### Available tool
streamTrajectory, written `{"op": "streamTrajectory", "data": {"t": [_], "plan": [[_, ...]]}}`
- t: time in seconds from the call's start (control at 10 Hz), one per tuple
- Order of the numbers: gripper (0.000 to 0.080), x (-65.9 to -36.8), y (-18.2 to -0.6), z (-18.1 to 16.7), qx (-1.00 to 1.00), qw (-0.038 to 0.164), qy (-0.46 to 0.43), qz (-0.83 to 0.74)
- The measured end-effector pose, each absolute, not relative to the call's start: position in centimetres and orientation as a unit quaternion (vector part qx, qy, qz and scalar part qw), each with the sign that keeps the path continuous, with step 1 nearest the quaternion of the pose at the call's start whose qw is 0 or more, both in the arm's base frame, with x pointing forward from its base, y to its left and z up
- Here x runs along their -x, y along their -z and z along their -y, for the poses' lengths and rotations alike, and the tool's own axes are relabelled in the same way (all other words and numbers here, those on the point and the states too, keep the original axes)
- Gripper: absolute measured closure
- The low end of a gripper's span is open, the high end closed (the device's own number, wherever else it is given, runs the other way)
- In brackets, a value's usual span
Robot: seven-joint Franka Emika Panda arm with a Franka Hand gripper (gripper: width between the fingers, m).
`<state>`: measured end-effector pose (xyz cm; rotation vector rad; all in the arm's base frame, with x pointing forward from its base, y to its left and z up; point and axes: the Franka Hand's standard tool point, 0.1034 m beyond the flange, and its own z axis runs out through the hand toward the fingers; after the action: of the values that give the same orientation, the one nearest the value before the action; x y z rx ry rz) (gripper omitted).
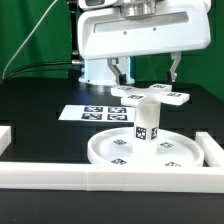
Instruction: Assemble round table
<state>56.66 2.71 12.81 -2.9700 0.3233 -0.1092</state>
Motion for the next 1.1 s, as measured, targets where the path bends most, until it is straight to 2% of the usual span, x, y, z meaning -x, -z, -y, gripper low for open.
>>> {"op": "streamTrajectory", "data": {"t": [0.2, 0.3, 0.4, 0.5, 1.1], "plan": [[0.015, -56.7, -12.8, -2.6, 0.996, 0.07, 0.042, -0.032], [0.015, -56.8, -12.9, -2.6, 0.997, 0.058, 0.038, 0.033], [0.015, -57.2, -13.0, -2.7, 0.995, 0.055, 0.029, 0.077], [0.015, -58.2, -13.3, -2.9, 0.988, 0.035, 0.033, 0.149], [0.015, -58.4, -13.3, -2.8, 0.933, 0.016, 0.035, 0.357]]}}
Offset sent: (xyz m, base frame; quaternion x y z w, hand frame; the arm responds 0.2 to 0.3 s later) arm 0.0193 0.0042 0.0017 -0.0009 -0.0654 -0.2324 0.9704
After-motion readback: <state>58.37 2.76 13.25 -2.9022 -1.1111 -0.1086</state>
